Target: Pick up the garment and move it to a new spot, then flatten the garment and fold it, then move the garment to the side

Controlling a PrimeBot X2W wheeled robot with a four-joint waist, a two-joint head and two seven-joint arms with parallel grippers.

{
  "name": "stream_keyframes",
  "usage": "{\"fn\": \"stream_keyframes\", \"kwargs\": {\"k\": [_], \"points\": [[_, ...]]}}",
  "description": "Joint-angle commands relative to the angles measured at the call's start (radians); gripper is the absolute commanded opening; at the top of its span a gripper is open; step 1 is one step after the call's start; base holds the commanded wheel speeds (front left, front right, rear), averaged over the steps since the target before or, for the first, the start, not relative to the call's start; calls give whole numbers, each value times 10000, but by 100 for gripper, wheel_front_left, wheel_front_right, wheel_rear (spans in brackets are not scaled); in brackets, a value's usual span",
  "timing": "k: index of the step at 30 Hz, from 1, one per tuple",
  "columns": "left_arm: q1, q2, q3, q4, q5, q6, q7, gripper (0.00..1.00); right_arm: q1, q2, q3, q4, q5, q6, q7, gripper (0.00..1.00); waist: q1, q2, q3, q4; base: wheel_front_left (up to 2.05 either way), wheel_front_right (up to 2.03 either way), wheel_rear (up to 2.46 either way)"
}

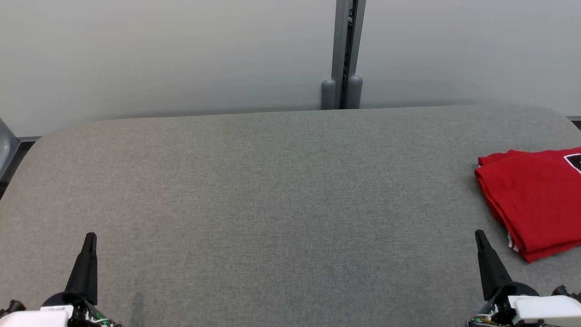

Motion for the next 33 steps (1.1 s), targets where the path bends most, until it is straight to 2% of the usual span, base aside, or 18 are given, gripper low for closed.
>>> {"fn": "stream_keyframes", "kwargs": {"k": [1,33], "points": [[-201,19,57,14,23,-40,52,0,-44,-30,-7,18,-52,0,20,0,0,-1,0,0,0,0,0],[-207,3,77,14,46,-40,74,0,-44,-25,-15,14,-59,0,32,0,0,-1,0,0,0,0,0]]}}
